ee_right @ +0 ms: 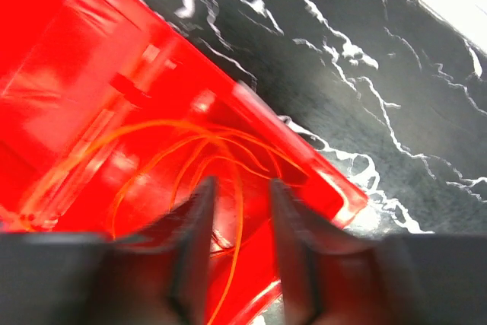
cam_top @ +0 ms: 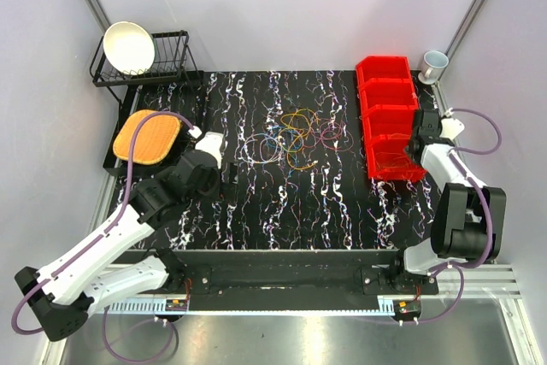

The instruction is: Untangle the cables

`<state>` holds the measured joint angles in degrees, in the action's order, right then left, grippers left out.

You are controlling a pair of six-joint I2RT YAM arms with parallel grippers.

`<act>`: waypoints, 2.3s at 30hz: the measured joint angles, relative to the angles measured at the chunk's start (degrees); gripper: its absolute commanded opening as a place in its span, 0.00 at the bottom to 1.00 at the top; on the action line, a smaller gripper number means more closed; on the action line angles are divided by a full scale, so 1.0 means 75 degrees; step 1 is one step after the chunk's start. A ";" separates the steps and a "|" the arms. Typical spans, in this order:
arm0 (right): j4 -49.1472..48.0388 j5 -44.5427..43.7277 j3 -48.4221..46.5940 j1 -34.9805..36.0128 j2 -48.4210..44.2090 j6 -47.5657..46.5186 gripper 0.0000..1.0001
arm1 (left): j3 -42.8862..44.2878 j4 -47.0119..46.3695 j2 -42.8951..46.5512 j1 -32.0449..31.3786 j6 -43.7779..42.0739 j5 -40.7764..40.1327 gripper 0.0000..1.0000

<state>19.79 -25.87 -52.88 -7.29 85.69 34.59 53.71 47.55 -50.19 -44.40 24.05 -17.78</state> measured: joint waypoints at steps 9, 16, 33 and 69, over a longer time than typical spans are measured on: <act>0.0580 0.0414 -0.0647 -0.0003 -0.0455 -0.0230 0.81 | 0.0000 0.0003 -0.0079 -0.0006 0.0000 -0.0009 0.99; 0.0781 0.1192 -0.0769 -0.0003 -0.0790 -0.0230 0.66 | 0.0000 0.0003 -0.0070 -0.0006 0.0000 -0.0015 0.99; 0.0874 0.2961 -0.2317 0.2739 -0.0428 -0.0921 0.67 | 0.0003 -0.0449 -0.0484 -0.0006 0.0268 -0.0210 0.97; 0.1533 0.5010 -0.0828 0.2804 -0.2515 -0.1055 0.70 | 0.5123 -0.1915 -0.9165 0.1751 0.1542 -0.0408 0.15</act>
<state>31.29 11.70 -59.09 13.74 66.83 26.68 92.14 33.19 -118.93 -31.27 35.62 -20.84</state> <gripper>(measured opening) 0.700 0.457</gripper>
